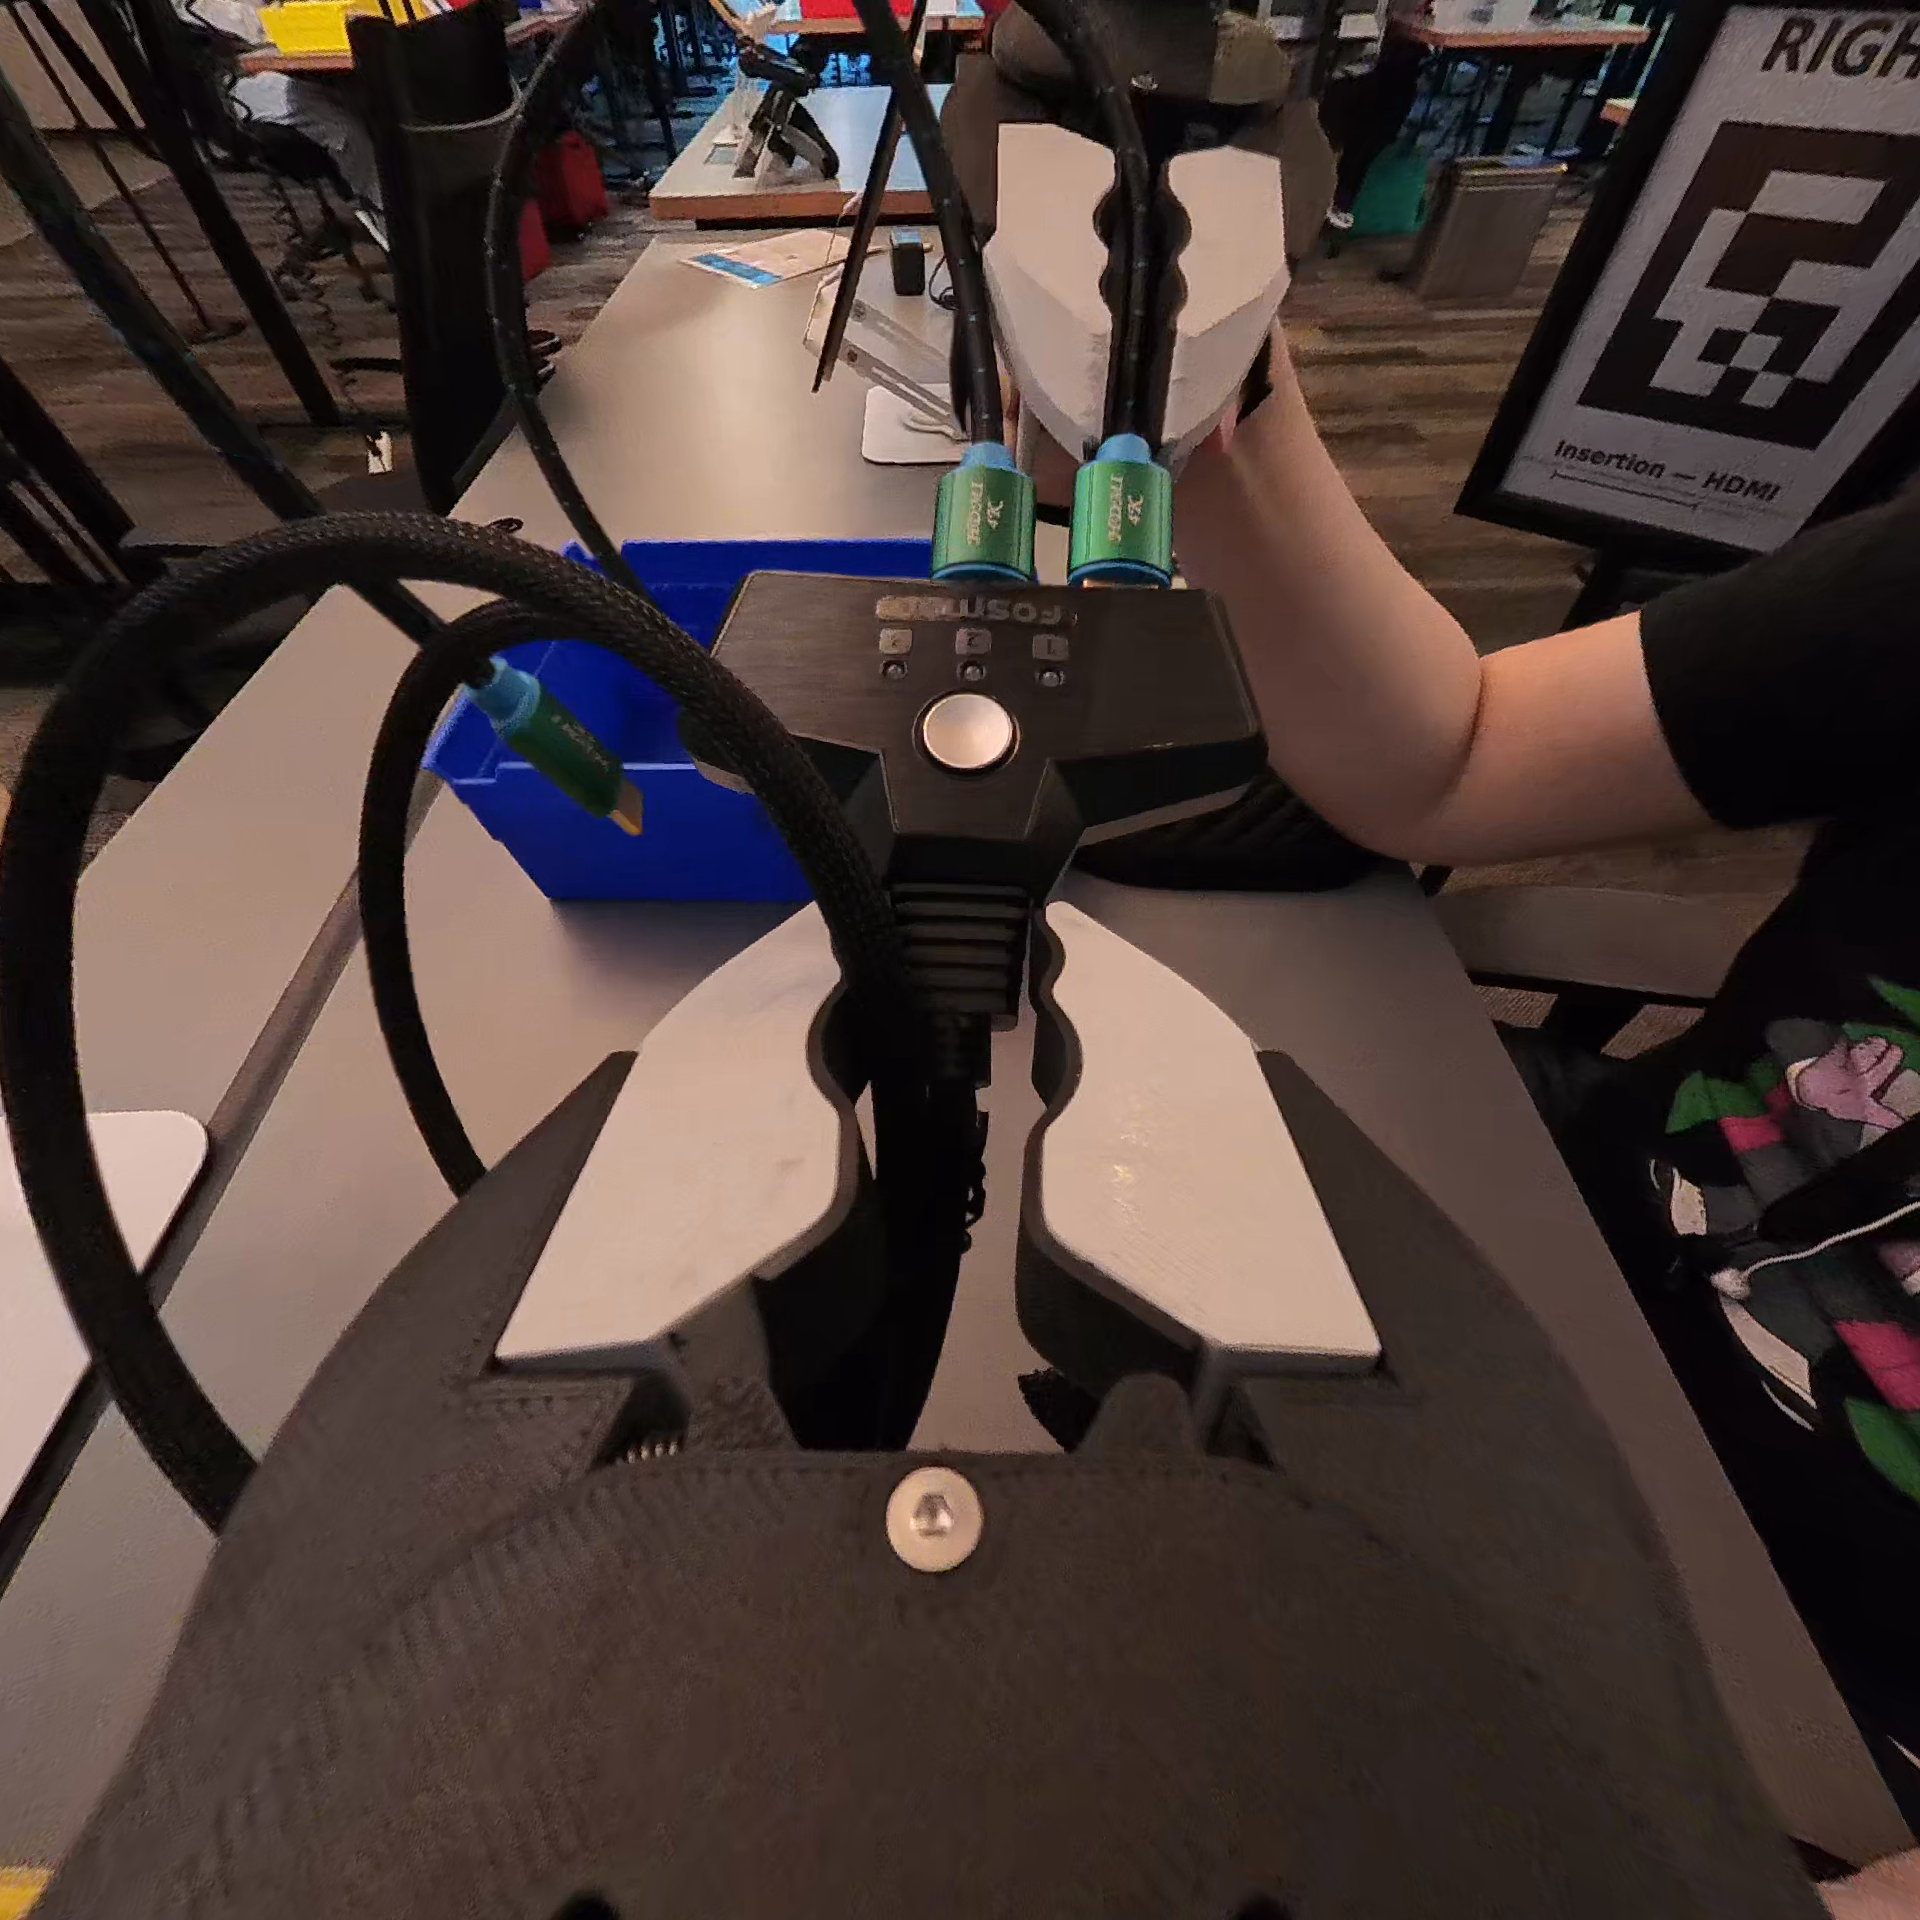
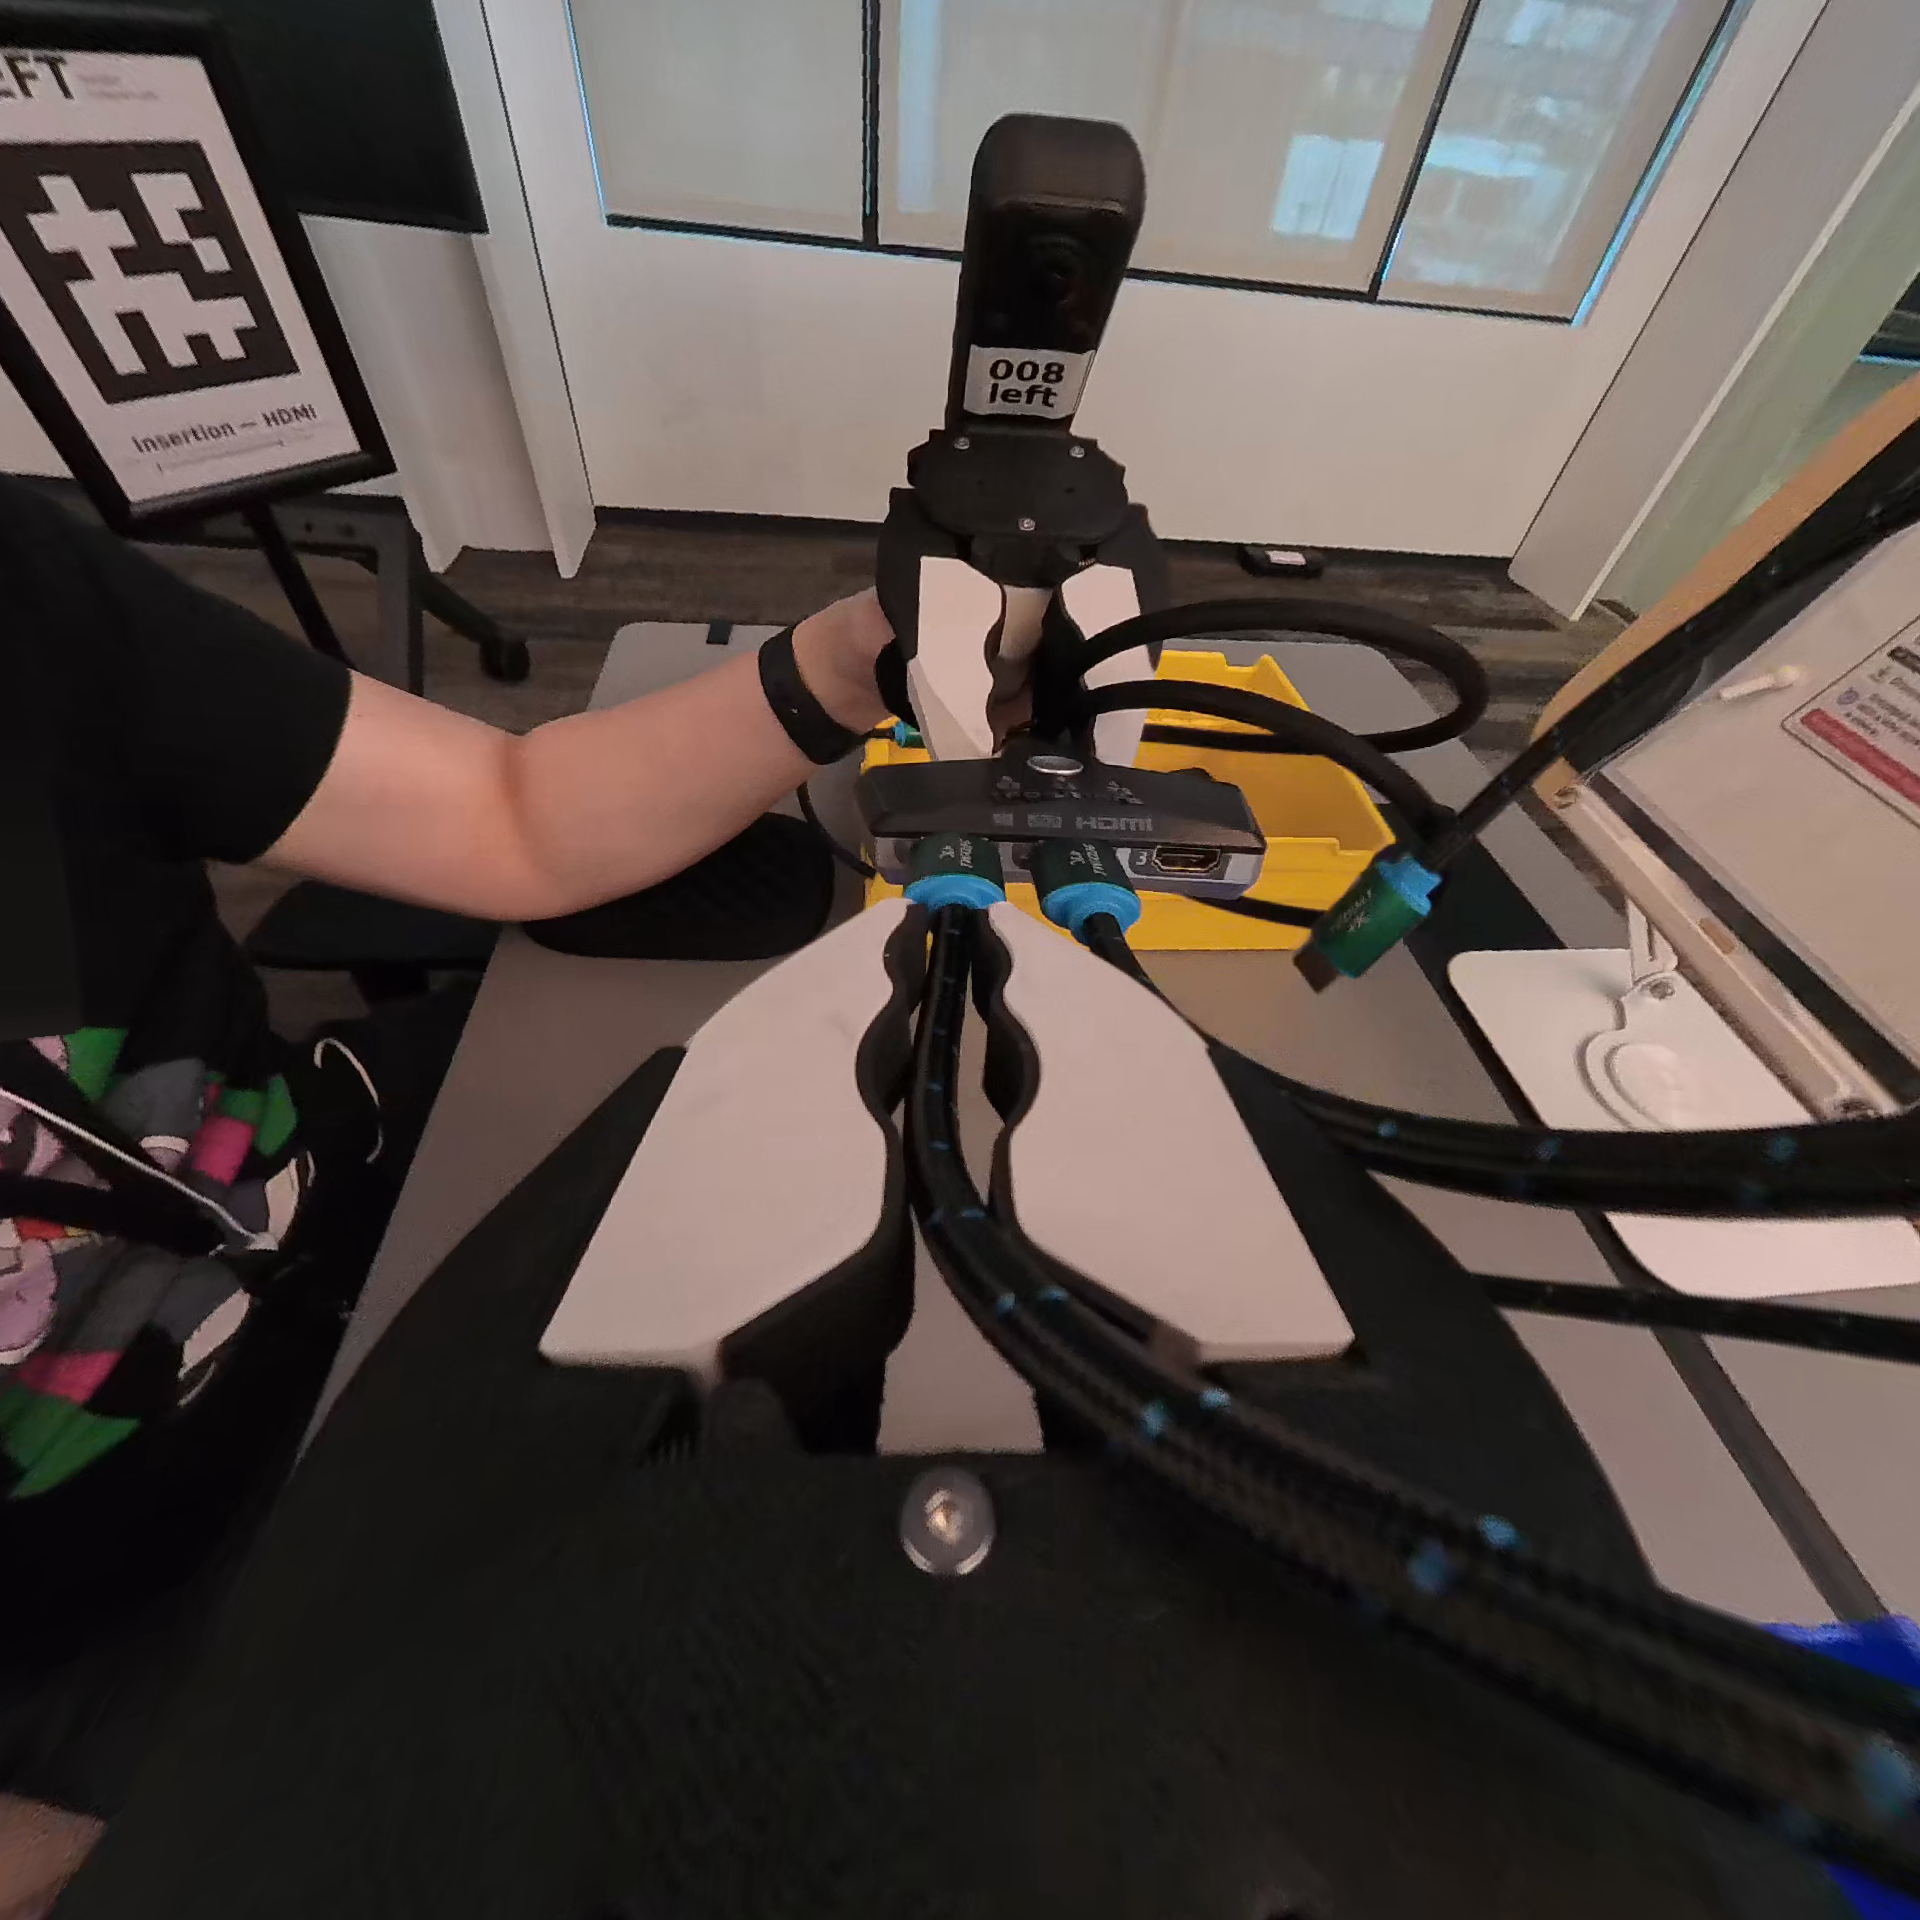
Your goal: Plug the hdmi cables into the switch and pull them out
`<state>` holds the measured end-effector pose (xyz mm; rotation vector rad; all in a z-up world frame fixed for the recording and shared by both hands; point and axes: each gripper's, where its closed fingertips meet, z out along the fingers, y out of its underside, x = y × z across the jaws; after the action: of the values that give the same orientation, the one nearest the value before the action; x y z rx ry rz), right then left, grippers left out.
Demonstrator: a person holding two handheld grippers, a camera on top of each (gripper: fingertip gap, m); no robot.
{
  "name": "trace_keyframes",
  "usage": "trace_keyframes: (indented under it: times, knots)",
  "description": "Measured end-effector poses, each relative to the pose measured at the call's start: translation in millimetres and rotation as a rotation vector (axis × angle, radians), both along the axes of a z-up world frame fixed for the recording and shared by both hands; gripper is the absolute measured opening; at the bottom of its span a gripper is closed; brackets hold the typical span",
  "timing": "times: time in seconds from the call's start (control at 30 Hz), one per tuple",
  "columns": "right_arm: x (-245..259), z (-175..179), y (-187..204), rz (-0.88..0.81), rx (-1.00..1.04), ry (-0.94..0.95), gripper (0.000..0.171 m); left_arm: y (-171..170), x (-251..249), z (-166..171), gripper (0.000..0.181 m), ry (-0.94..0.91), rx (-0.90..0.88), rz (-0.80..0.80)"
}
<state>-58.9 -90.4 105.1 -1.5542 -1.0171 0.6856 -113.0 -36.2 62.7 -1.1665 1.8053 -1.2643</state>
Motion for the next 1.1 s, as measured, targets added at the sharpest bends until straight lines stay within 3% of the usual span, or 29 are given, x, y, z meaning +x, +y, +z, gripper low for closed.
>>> trace_keyframes:
  times: [0.9, 1.1]
  knots:
    - [-4, 11, -2, -0.016, 0.075, 0.008, 0.009, -1, 0, 15, 0.027, -0.061, 0.016, 0.068]
    - [-7, 34, -7, 0.039, 0.212, 0.105, 0.011, -8, -11, 42, 0.024, -0.188, 0.096, 0.066]
